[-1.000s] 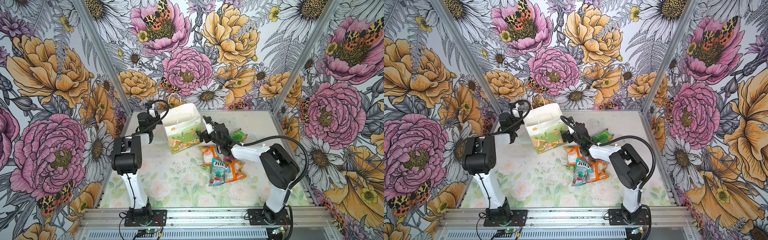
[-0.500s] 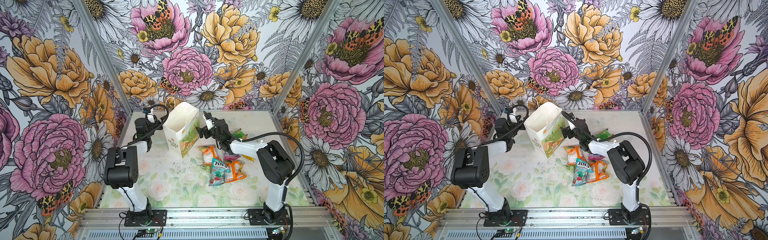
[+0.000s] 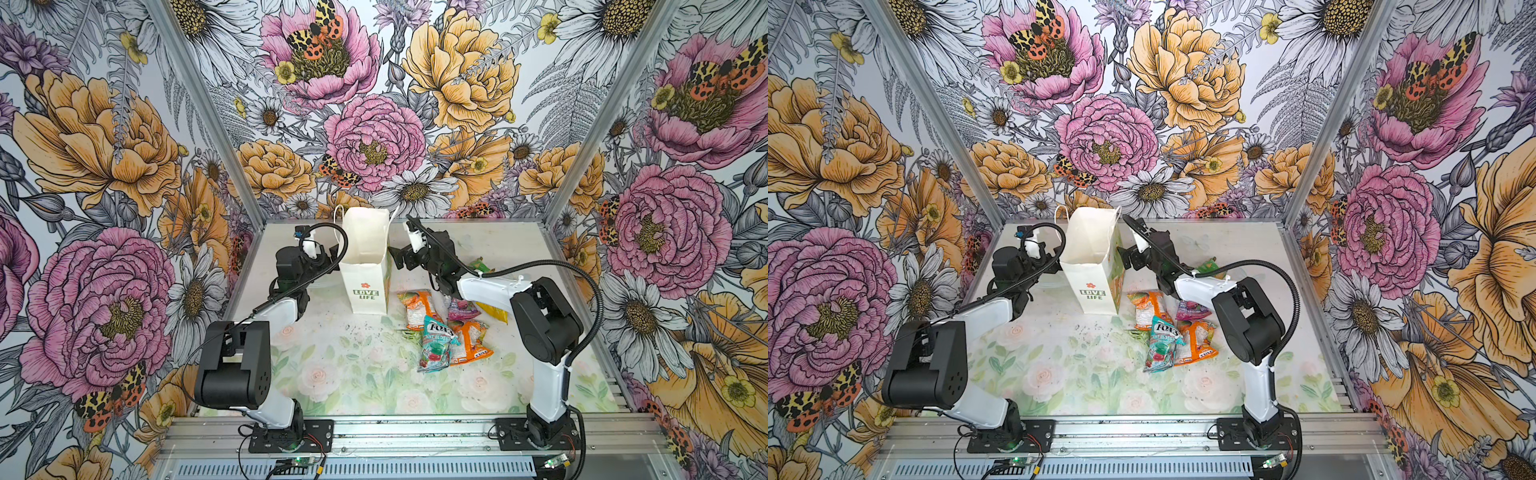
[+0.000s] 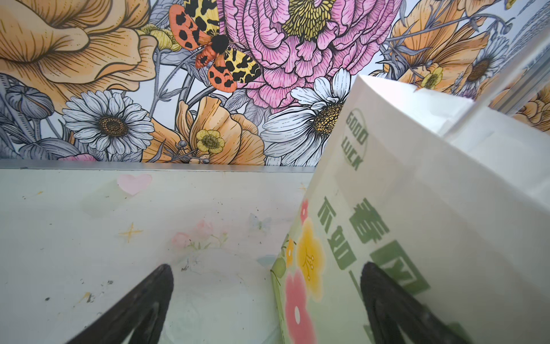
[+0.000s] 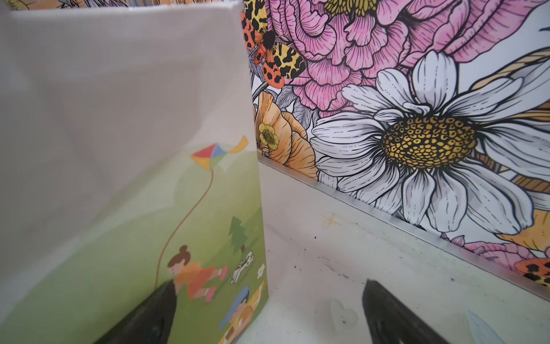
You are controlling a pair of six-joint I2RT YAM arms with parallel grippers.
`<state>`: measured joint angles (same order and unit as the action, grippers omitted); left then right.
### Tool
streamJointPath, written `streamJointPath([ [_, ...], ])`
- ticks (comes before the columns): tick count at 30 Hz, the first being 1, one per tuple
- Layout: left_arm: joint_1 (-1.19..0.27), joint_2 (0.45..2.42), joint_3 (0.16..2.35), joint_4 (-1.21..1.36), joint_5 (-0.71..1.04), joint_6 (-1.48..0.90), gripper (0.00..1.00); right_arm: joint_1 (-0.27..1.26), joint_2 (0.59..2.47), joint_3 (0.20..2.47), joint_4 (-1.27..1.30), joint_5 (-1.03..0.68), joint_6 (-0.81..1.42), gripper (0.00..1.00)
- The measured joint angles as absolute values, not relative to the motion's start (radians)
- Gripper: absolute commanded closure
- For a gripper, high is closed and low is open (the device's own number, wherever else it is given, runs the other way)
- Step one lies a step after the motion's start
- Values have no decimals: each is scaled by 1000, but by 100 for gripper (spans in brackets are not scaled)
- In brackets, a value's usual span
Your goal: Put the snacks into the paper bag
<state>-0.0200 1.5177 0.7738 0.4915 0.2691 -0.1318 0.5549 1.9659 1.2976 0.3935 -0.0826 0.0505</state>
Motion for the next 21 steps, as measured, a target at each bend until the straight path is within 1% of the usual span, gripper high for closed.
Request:
streamJointPath([
  [6,31,1434,787,328,197,-154,1,554,1962,1294,366,-88,51,0],
  [10,55,1370,821,189,147,-158,1,554,1922,1274,304,-108,47,0],
  [15,38,1255,895,-7,86,-157,1,554,1823,1241,208,-146,42,0],
  [21,11,1119,961,-175,67,-157,1,555,1697,1232,63,-191,44,0],
])
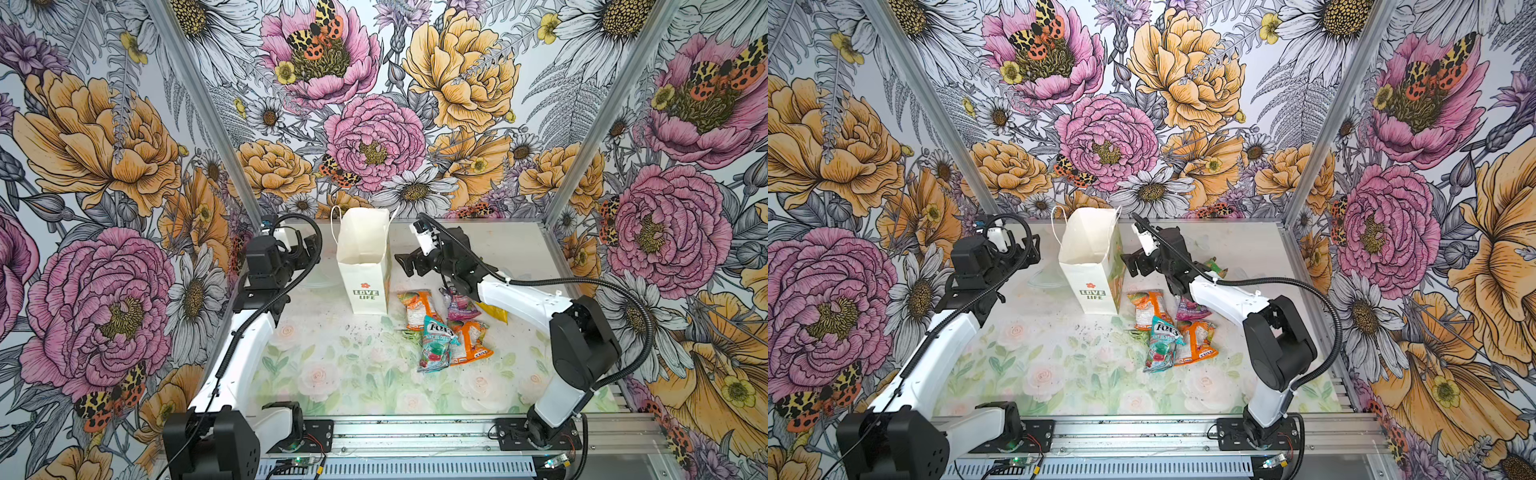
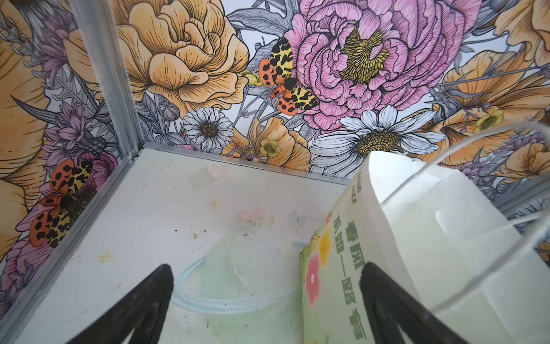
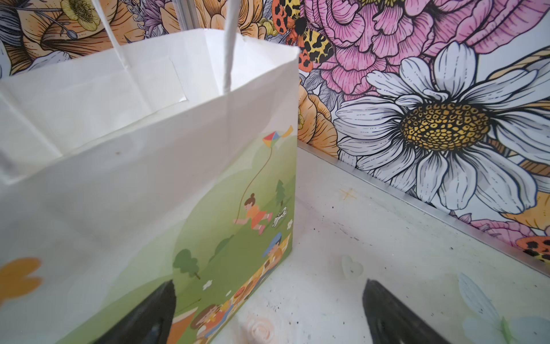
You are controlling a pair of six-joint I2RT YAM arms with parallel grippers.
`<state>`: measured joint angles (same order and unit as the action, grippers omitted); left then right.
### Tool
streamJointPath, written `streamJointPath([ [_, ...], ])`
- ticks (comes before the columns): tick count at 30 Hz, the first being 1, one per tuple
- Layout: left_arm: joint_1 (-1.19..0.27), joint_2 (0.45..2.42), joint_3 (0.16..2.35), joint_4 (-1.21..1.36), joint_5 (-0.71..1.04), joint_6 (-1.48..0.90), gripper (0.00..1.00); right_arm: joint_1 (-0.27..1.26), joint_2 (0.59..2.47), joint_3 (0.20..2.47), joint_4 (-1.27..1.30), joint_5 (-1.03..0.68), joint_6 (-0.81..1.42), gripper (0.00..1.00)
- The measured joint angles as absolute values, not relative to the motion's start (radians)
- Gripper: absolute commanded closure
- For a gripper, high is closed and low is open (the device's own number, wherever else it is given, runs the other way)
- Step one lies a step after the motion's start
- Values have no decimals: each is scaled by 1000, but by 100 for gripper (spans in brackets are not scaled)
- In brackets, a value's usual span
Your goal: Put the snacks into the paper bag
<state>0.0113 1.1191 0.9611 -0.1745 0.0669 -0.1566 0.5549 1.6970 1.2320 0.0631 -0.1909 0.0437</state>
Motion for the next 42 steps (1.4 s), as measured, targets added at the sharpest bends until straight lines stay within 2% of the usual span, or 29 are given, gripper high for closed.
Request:
streamJointPath([
  [10,-104,1077,1063,-387,70,-161,1,555,1469,1140,-128,-223,101,0],
  [19,-175,1185,1192,-529,66,-169,1,557,1304,1002,-184,-206,176,0],
  [33,-221,1319,1296,-607,36,-185,2,558,1292,989,-220,-175,218,0],
  [42,-221,1386,1332,-625,10,-213,15,559,1322,989,-222,-165,220,0],
])
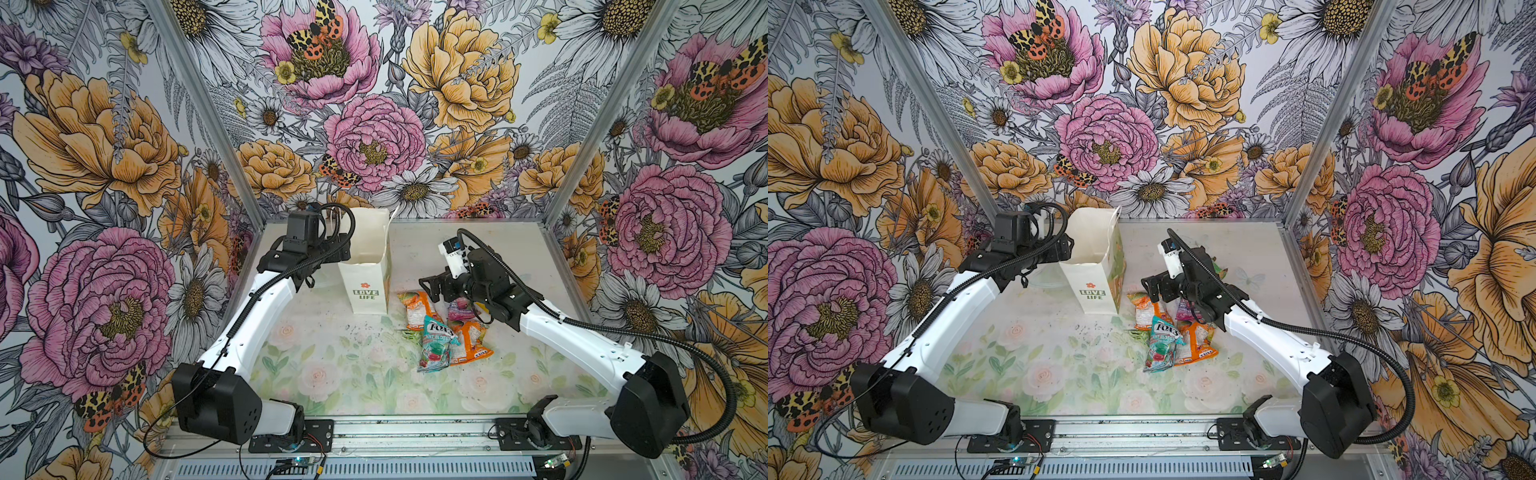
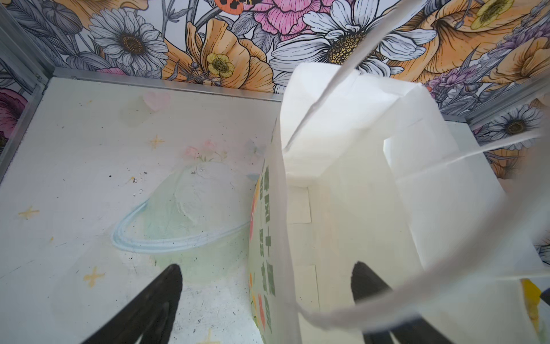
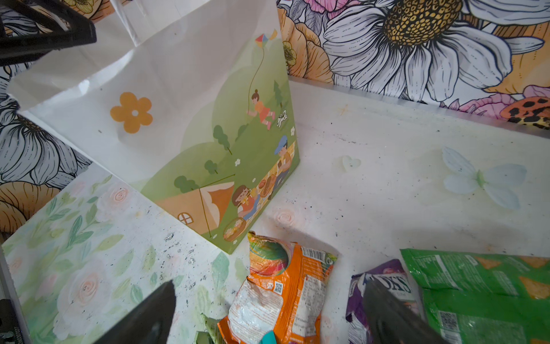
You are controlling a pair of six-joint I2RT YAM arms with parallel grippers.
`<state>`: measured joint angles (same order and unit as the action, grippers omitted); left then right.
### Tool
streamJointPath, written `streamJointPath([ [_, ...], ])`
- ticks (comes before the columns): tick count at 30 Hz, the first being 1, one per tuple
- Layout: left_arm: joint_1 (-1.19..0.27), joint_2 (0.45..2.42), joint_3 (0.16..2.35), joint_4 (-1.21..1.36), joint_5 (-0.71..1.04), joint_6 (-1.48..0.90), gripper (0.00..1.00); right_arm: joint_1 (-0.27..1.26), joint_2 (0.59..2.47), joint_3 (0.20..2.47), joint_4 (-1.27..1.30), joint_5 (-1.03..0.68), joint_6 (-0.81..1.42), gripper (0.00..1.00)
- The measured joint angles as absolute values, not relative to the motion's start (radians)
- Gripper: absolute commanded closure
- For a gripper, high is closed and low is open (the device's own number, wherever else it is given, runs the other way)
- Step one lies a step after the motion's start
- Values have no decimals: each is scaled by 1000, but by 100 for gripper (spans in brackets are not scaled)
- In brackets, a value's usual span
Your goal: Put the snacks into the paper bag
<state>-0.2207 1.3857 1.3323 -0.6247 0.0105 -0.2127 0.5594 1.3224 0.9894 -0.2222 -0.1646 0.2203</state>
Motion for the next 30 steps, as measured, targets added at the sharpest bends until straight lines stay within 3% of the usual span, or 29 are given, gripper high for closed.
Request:
streamJointPath([
  [4,-221,1406,1347,-625,6,-229,25,559,1330,989,-224,-162,220,0],
  [23,-221,1419,1361,-625,4,-254,51,559,1331,989,-225,-151,220,0],
  [30,-225,1423,1361,-625,4,-256,50,559,1331,989,-225,-150,220,1],
])
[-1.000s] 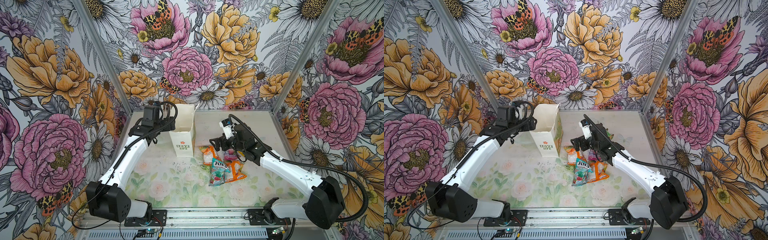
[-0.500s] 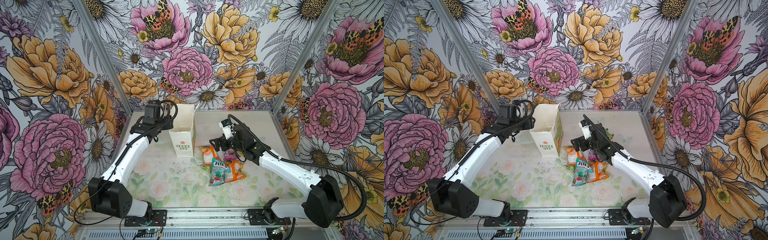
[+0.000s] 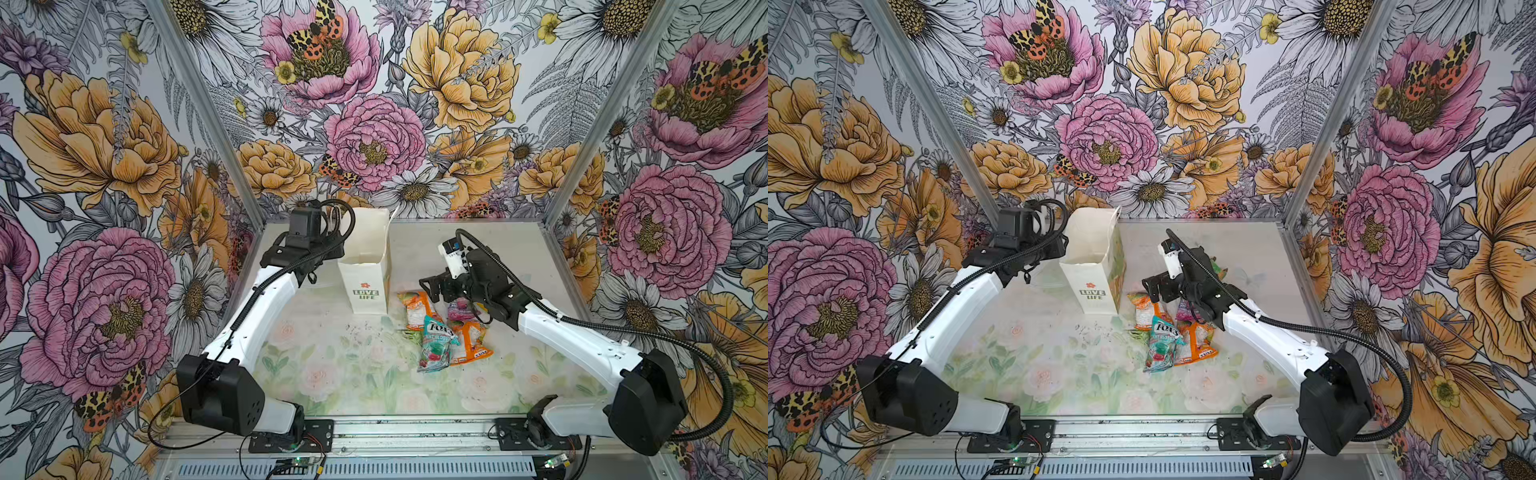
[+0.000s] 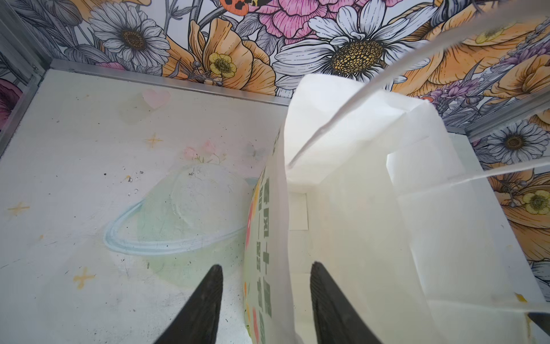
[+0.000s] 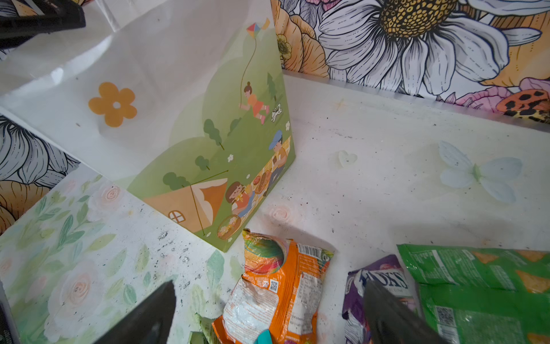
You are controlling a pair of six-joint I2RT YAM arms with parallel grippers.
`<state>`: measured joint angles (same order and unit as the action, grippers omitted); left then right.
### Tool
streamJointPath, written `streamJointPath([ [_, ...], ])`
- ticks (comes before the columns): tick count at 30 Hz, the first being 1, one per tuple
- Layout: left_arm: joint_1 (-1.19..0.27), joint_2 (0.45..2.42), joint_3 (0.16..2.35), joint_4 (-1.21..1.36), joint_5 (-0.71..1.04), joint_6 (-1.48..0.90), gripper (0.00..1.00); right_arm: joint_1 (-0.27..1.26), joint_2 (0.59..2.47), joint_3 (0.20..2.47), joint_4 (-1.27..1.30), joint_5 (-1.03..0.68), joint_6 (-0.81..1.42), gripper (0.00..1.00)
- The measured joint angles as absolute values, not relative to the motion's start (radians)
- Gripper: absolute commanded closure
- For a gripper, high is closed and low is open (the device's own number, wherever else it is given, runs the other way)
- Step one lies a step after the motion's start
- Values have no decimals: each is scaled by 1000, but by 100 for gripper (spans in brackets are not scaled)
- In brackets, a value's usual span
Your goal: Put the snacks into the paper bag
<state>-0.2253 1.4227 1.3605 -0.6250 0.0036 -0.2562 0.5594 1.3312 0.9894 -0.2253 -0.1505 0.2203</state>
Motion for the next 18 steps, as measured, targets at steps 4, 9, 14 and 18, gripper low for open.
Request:
streamJointPath([
  [4,-229,1438,1361,-625,4,-260,53,559,1331,989,-226,-150,220,1],
  [9,-236,1450,1361,-625,3,-264,61,559,1331,989,-225,-149,220,1],
  [14,-237,1450,1361,-625,3,-272,69,559,1331,989,-225,-143,221,2],
  [18,-238,1450,1361,-625,3,-282,76,560,1331,989,-226,-143,221,3],
])
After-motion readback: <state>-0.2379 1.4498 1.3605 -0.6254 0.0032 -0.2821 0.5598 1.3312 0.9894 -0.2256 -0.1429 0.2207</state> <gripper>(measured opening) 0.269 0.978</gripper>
